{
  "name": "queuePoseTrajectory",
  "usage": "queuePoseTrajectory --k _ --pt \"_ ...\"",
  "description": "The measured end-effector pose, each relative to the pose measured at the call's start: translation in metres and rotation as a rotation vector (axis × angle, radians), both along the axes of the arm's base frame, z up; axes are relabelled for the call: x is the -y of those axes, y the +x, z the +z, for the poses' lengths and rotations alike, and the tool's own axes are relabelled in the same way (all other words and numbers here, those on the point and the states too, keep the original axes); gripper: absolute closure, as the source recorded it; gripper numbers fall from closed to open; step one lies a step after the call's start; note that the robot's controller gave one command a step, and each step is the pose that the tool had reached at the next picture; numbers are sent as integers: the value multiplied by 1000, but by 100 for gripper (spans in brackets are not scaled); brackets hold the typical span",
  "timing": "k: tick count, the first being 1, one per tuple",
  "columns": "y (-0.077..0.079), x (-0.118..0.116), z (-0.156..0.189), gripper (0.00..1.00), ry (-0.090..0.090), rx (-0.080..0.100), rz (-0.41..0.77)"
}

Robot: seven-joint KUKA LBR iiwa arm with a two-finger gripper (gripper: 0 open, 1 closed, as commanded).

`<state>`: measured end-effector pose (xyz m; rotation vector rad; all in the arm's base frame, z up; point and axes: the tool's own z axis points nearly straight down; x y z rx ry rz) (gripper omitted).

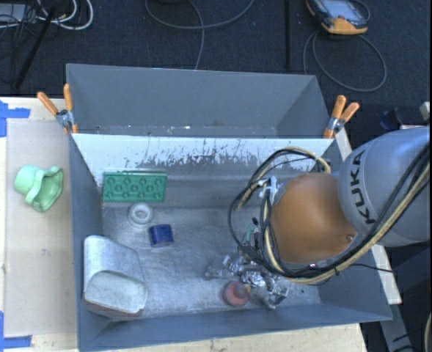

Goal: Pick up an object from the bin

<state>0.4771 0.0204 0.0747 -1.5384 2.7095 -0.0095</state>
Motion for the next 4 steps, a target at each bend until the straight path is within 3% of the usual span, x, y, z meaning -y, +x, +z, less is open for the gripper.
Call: queuePoseTrajectory --k 1,2,3,4 --pt "-4 2 -1 100 -6 -16 -1" --pt "14 34 113 100 -9 -18 74" --pt "22 37 148 100 -8 -22 80" --pt "5 38 246 100 -12 -21 501"
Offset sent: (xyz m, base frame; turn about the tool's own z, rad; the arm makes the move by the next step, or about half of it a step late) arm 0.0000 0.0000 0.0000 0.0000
